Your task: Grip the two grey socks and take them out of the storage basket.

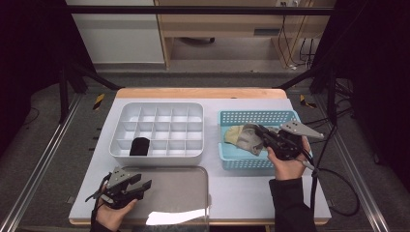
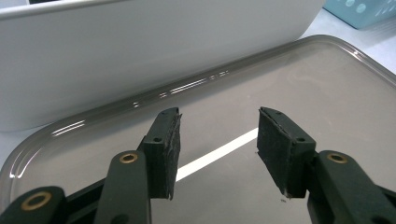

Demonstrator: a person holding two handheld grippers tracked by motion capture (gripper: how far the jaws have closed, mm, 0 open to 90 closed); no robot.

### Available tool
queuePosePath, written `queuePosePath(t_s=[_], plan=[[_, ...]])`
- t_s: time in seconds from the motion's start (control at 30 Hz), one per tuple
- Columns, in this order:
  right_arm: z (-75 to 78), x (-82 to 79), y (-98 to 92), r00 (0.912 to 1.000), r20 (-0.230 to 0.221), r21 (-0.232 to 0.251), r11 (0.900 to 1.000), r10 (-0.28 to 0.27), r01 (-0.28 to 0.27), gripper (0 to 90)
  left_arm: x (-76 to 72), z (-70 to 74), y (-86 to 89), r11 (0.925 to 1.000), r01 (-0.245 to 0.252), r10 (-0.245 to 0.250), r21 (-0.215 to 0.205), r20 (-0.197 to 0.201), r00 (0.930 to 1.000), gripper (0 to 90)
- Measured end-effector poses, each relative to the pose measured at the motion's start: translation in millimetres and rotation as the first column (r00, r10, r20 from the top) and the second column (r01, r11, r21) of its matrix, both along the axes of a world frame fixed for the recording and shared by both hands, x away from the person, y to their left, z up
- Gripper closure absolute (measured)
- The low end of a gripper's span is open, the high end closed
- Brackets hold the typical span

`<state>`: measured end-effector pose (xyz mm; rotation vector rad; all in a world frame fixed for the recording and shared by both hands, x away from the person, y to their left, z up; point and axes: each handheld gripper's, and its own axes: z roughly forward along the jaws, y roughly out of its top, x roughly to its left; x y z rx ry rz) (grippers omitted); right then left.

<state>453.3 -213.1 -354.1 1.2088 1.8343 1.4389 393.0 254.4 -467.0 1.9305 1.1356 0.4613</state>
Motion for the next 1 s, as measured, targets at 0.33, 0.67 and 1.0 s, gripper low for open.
queuePosePath(t_s=[0.33, 0.67, 1.0], plan=[[-9.8, -33.3, 9.9, 0.9948, -0.009, 0.017, 0.995, 0.102, -0.102, 86.3, -0.9, 1.4, -0.3, 0.9999, -0.014, 0.014, 0.002, 0.004, 0.9999, 47.7], [-34.3, -52.5, 18.2, 0.9848, -0.054, 0.029, 0.986, 0.165, -0.164, 86.2, -2.0, 3.9, 1.8, 0.9996, -0.030, 0.030, 0.000, 0.007, 0.9995, 46.6], [-70.8, -61.9, 24.7, 0.9741, -0.130, 0.008, 0.983, 0.185, -0.186, 85.8, -3.3, 6.0, 3.5, 0.9993, -0.033, 0.034, -0.019, 0.020, 0.9992, 47.0]])
